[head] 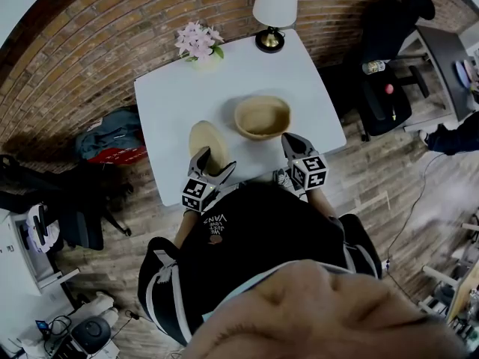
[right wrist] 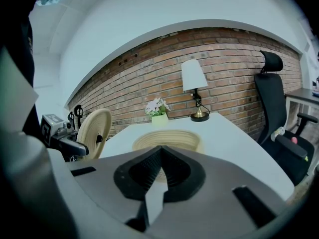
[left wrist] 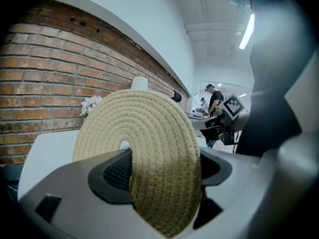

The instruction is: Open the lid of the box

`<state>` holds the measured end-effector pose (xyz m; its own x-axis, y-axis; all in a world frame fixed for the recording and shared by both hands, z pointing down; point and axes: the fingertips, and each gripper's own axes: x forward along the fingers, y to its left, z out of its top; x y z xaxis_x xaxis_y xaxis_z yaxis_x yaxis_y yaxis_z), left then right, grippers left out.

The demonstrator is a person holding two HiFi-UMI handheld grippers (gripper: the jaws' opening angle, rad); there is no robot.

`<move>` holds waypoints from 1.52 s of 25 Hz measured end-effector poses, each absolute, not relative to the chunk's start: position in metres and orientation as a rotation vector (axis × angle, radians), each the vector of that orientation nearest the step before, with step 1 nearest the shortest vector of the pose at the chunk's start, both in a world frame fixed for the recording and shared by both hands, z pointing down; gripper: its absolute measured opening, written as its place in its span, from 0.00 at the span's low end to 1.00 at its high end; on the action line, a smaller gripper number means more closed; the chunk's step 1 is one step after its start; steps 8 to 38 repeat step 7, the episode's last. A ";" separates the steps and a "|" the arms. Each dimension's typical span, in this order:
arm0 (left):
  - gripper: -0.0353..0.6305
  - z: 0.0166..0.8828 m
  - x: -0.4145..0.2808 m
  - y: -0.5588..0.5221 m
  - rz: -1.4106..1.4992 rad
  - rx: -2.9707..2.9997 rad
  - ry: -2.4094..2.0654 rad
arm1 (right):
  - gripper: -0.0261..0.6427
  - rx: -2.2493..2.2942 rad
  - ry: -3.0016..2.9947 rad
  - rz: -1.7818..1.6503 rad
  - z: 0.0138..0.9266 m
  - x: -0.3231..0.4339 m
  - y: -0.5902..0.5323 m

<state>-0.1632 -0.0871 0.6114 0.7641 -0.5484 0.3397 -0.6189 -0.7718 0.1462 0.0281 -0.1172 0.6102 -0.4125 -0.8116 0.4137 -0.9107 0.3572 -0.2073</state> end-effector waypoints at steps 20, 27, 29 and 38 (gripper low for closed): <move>0.61 0.609 -0.151 -0.086 0.425 2.722 -0.894 | 0.04 1.528 -2.383 0.606 0.610 0.034 -0.117; 0.61 0.609 -0.151 -0.086 0.425 2.722 -0.894 | 0.04 1.528 -2.383 0.606 0.610 0.034 -0.117; 0.61 0.609 -0.151 -0.086 0.425 2.722 -0.894 | 0.04 1.528 -2.383 0.606 0.610 0.034 -0.117; 0.61 0.609 -0.151 -0.086 0.425 2.722 -0.894 | 0.04 1.528 -2.383 0.606 0.610 0.034 -0.117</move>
